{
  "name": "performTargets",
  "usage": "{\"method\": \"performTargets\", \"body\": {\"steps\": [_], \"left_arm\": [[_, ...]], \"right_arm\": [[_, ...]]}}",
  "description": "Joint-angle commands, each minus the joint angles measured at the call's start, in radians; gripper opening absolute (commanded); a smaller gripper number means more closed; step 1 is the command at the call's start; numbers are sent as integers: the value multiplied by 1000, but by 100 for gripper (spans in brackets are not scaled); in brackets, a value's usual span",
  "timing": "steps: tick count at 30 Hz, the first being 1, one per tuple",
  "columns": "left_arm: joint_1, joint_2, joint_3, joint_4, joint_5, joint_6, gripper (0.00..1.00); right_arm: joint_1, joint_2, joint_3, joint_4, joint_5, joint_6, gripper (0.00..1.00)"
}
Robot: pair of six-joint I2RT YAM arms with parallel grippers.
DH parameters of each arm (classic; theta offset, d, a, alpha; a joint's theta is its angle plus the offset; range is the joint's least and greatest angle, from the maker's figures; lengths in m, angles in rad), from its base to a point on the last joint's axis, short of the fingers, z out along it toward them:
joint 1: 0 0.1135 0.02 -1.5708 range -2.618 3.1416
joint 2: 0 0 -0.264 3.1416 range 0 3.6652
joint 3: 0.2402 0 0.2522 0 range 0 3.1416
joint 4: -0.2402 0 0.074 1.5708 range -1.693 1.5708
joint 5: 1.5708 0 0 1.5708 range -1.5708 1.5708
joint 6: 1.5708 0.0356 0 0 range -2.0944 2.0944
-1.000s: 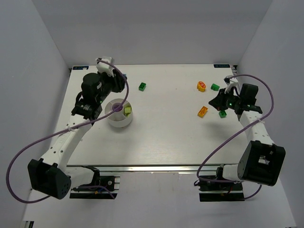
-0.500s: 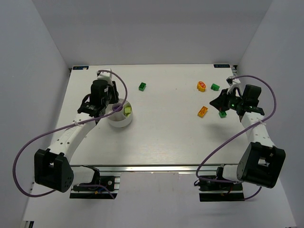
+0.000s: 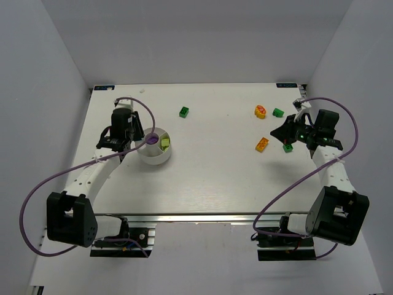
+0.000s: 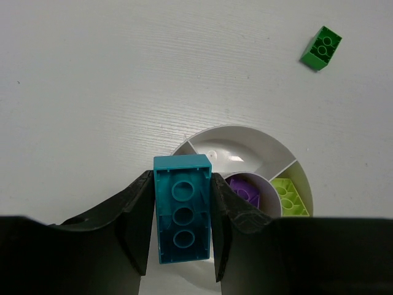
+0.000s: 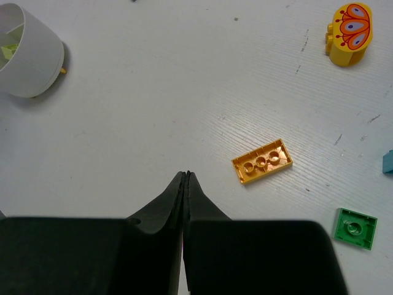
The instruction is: Sort the legos into containers by color
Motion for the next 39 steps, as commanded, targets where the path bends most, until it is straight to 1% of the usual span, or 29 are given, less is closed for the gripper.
{"method": "performTargets", "body": {"steps": [1, 9, 12, 15, 16, 17, 18, 20, 21, 23, 27, 29, 31, 32, 33, 34, 35, 36, 37, 38, 39], "left_arm": [[12, 13, -1, 19, 28, 7, 0], [30, 63, 17, 41, 62, 18, 0], [39, 76, 19, 41, 62, 22, 4], [49, 87, 16, 38, 67, 27, 21], [49, 86, 14, 39, 68, 27, 26], [49, 87, 11, 39, 76, 27, 35], [49, 89, 10, 41, 79, 24, 42], [58, 89, 7, 44, 91, 25, 52], [58, 89, 7, 44, 93, 25, 54], [58, 87, 10, 44, 99, 25, 60], [58, 89, 17, 39, 106, 30, 62], [58, 84, 22, 35, 100, 33, 63], [58, 67, 27, 27, 77, 25, 59], [58, 35, 28, 27, 71, 21, 52], [58, 11, 22, 31, 68, 9, 41], [58, -15, 14, 36, 65, 2, 18], [58, -84, 2, 44, 67, -5, 9], [58, -121, -33, 65, 74, -22, 3], [58, -158, -53, 77, 86, -27, 0], [58, -193, -79, 94, 134, -25, 0], [58, -257, -102, 122, 161, -18, 4]], "right_arm": [[-9, -26, 1, 13, -27, -8, 1], [-16, -31, -1, 13, -39, -6, 2], [-19, -31, -1, 13, -45, -6, 3], [-22, -31, -1, 11, -53, -6, 7], [-23, -29, -1, 13, -56, -6, 12], [-21, -31, -1, 13, -59, -8, 15], [-21, -29, -1, 10, -60, -9, 22], [-21, -28, -1, 8, -65, -10, 29], [-19, -29, -1, 8, -65, -13, 34], [-19, -24, 1, 5, -67, -13, 37], [-21, -21, 1, 4, -67, -14, 39], [-23, -20, 2, 4, -59, -17, 40], [-23, -20, 4, 4, -13, -19, 40], [-23, -18, 8, 8, 24, -11, 40], [-21, -12, 13, 13, 69, 0, 40], [-19, -6, 21, 17, 204, 19, 37], [-19, 3, 41, 25, 261, 58, 32], [-19, 31, 56, 21, 313, 69, 26], [-19, 49, 73, 10, 370, 75, 24], [-18, 67, 97, -5, 469, 82, 24], [-18, 110, 111, -15, 508, 84, 25]]}}
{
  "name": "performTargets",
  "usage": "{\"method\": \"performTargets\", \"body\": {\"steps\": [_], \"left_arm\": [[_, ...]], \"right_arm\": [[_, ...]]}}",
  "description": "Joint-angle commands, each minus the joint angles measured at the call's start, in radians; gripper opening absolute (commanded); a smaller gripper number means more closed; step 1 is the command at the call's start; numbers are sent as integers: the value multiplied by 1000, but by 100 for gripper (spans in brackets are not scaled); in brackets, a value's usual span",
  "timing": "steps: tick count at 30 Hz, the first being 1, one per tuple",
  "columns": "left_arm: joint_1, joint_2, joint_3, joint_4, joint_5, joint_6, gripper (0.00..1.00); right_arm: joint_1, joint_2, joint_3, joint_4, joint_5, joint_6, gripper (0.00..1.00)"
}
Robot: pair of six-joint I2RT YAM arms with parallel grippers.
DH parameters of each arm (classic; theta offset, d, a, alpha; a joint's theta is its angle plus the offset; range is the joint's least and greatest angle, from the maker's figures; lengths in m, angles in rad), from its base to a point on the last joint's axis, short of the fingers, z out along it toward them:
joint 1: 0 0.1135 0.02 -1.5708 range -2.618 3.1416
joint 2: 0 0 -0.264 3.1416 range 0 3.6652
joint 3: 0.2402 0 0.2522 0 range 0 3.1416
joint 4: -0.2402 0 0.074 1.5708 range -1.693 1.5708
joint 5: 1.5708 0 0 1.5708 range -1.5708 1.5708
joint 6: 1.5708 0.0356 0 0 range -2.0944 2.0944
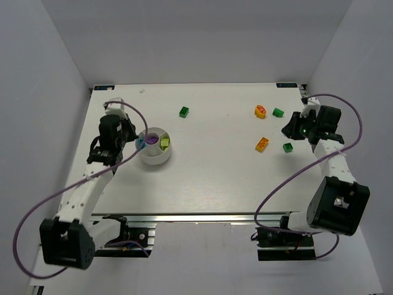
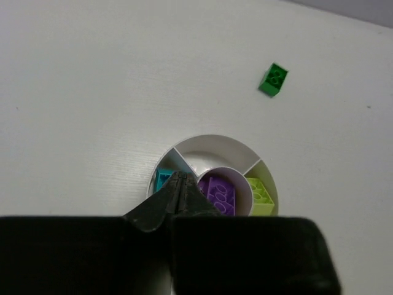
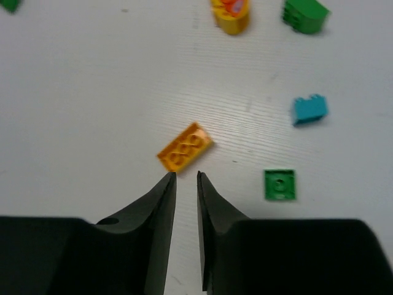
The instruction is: Sort the legos into containers by color
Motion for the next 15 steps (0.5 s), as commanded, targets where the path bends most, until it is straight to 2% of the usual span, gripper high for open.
{"method": "performTargets", "body": {"steps": [1, 2, 3, 5, 9, 11, 15], "left_arm": [[7, -172, -85, 82, 91, -7, 12], [7, -198, -105, 92, 147, 6, 38], [7, -242, -122, 104, 149, 24, 50], [-12, -278, -151, 116, 151, 35, 68], [-12, -335, -165, 135, 171, 46, 74], [-12, -341, -164, 129, 158, 49, 74], [-21, -351, -167, 125, 164, 53, 75]], "right_arm": [[0, 89, 88, -15, 311, 41, 27], [-2, 114, 106, -38, 338, 44, 31], [0, 167, 144, -54, 352, 45, 42], [4, 232, 195, -107, 370, 53, 61], [3, 442, 374, -213, 321, 48, 73], [3, 485, 407, -226, 298, 9, 79], [-2, 547, 459, -241, 295, -158, 83]]}}
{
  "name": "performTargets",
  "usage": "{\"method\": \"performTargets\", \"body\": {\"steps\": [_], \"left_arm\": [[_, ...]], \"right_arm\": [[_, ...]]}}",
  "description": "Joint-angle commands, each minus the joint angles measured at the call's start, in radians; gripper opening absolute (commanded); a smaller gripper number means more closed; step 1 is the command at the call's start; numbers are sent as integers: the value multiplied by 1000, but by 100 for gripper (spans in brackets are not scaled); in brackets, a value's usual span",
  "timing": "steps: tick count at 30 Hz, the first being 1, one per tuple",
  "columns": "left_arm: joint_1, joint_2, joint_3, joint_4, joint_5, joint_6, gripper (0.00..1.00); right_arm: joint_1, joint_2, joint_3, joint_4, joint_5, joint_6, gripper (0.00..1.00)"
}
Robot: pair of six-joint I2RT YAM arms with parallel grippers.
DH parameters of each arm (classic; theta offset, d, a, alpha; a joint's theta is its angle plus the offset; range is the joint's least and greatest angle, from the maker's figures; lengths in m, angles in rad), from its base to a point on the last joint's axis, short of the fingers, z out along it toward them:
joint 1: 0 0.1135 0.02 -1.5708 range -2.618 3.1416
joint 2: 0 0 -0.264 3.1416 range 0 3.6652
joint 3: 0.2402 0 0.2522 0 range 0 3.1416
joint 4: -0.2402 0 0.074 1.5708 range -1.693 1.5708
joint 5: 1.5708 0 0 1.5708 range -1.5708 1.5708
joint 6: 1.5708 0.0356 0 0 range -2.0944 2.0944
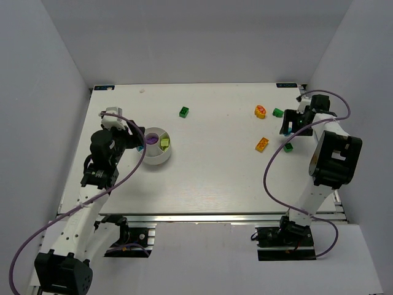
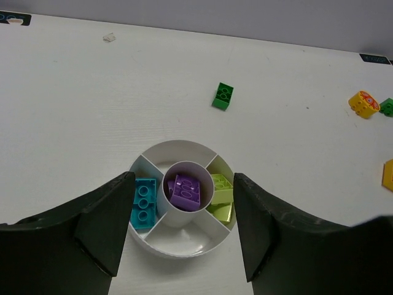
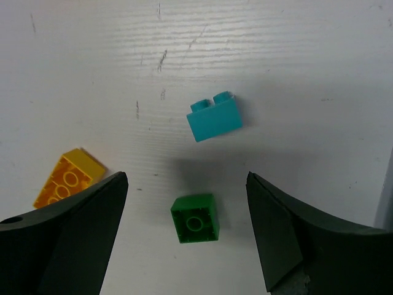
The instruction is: Sort the legos into containers by color
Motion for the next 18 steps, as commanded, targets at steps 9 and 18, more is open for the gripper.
{"method": "performTargets", "body": {"steps": [9, 18], "left_arm": [[-9, -7, -6, 20, 41, 18, 75], [-9, 3, -10, 23, 39, 18, 76]], "right_arm": [[2, 125, 160, -69, 34, -398, 79], [5, 239, 291, -144, -44, -491, 70]]}}
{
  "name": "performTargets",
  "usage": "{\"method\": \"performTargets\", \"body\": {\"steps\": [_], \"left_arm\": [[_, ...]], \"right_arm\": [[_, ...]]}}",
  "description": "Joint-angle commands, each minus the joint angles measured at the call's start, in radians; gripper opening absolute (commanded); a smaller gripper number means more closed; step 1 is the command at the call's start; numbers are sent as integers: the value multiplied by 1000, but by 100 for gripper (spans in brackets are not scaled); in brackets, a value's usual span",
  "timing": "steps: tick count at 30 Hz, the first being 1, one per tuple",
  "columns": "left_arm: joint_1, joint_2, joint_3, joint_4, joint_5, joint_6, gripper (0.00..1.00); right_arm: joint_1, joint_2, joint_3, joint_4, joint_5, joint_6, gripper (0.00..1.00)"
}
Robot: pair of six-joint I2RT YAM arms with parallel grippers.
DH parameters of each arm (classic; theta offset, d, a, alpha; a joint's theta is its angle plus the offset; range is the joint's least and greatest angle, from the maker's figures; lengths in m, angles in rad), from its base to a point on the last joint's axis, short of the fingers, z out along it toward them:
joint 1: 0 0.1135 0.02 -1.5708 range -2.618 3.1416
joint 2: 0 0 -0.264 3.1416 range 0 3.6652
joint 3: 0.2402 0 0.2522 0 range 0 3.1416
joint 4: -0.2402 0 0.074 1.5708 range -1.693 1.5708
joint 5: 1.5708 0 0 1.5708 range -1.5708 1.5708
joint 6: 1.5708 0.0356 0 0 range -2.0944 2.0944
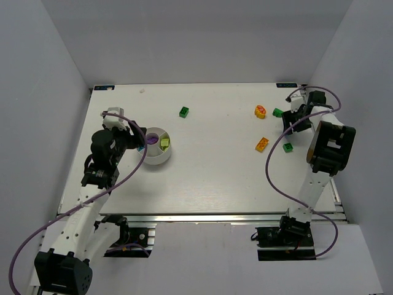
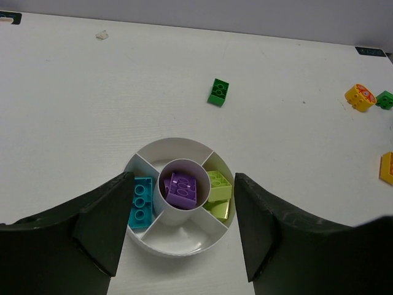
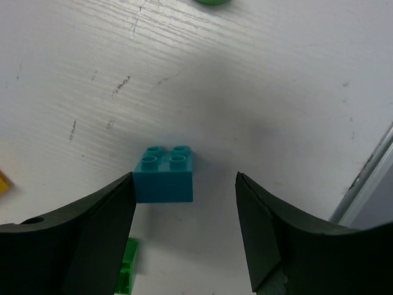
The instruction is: Sort the legos into containers by color
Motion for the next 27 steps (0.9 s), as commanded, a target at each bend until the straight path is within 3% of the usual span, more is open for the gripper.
{"method": "performTargets", "body": {"steps": [1, 7, 10, 14, 19, 23, 24, 27], "left_arm": [[-4, 5, -6, 21, 18, 10, 76], [-4, 8, -9, 25, 22, 9, 76], [-4, 11, -14, 35, 55, 10, 76], [-4, 16, -23, 64, 159, 1, 77], [-4, 31, -51, 188, 350, -45, 81], [-4, 101, -29, 307, 584, -213, 81], [-4, 121, -22, 335, 626, -253, 81], [-15, 189, -8, 475, 739, -434, 81]], "right_arm": [[5, 16, 67, -46, -46, -63, 69], [5, 45, 82, -46, -74, -83, 62], [7, 53, 84, -52, -103, -110, 50], [8, 56, 87, -77, -131, -150, 23], [8, 5, 73, -134, -206, -195, 12], [18, -155, 48, -254, -440, -263, 9], [31, -185, 44, -297, -570, -293, 9], [92, -303, -11, -489, -800, -502, 10]]}}
